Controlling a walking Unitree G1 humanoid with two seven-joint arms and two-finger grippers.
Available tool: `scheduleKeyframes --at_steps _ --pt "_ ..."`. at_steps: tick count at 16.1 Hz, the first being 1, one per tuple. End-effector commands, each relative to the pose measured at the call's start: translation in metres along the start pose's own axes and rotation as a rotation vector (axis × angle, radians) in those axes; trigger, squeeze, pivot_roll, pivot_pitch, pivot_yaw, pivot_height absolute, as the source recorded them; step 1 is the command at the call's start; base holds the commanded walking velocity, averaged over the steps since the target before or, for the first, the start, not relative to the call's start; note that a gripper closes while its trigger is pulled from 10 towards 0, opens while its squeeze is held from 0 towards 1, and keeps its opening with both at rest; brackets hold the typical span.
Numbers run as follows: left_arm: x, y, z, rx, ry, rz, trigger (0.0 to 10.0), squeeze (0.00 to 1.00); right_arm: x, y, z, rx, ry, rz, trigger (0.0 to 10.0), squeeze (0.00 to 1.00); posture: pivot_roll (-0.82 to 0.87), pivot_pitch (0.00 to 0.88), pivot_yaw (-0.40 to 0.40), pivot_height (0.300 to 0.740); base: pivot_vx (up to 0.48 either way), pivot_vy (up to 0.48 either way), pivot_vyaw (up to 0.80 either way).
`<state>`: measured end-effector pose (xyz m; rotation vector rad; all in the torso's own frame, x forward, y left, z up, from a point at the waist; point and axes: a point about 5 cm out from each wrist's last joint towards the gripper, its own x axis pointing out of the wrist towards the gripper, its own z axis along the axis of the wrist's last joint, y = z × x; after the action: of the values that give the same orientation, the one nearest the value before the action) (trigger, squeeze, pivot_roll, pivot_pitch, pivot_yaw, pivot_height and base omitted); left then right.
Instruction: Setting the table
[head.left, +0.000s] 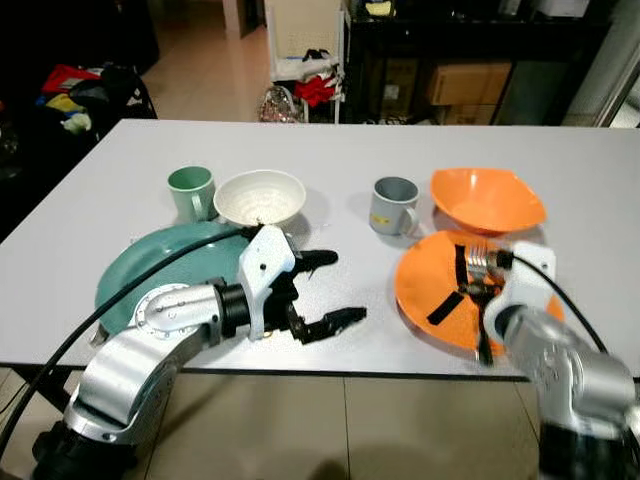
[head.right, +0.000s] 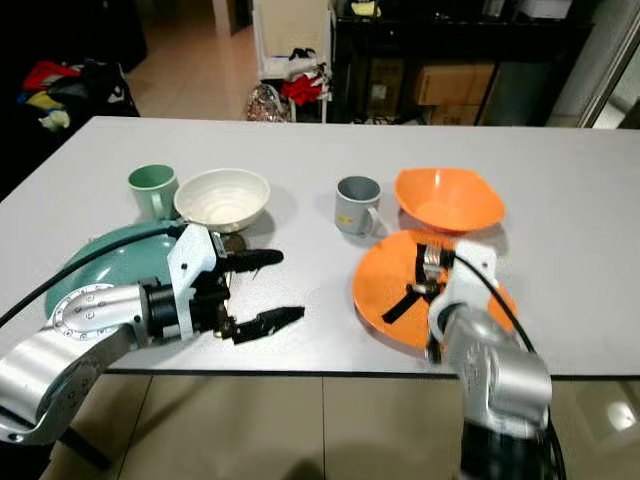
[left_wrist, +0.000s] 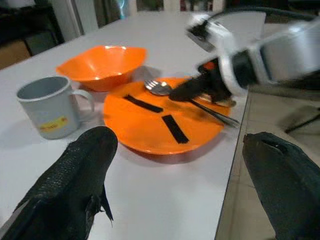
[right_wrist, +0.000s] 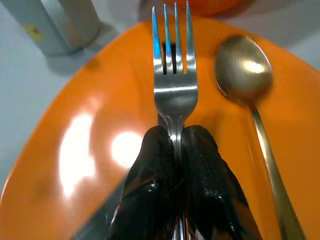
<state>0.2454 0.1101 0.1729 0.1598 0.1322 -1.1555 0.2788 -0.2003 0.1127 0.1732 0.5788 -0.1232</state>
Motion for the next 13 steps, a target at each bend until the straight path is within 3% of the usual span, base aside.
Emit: scheduleKeyframes --at_steps 1,7,10,11,12,13 --pt "0.000 -0.002 0.003 0.017 0.007 -0.022 10.0 0.00 0.005 0.000 0.008 0.008 -0.026 0.014 10.0 0.00 0.02 0.000 0.024 0.740 0.000 0.000 0.00" --pt "-0.005 -0.006 0.002 0.013 0.040 -0.057 10.0 0.00 0.035 0.006 0.014 0.094 0.026 0.050 10.0 0.00 0.04 0.000 0.024 0.740 0.000 0.000 0.00" --pt "-0.005 -0.005 0.002 0.016 0.044 -0.060 10.0 0.00 0.042 0.010 0.010 0.131 0.052 0.070 10.0 0.00 0.04 0.000 0.026 0.740 0.000 0.000 0.00" --pt "-0.005 -0.005 0.003 0.018 0.045 -0.061 10.0 0.00 0.043 0.010 0.009 0.144 0.065 0.077 10.0 0.87 0.04 0.000 0.026 0.740 0.000 0.000 0.00" --pt "-0.005 -0.005 0.003 0.019 0.045 -0.060 10.0 0.00 0.044 0.011 0.007 0.152 0.074 0.078 10.0 1.00 0.04 0.000 0.026 0.740 0.000 0.000 0.00" --pt "-0.005 -0.004 0.004 0.019 0.042 -0.056 10.0 0.00 0.042 0.011 0.009 0.158 0.065 0.083 10.0 1.00 0.04 0.000 0.029 0.740 0.000 0.000 0.00"
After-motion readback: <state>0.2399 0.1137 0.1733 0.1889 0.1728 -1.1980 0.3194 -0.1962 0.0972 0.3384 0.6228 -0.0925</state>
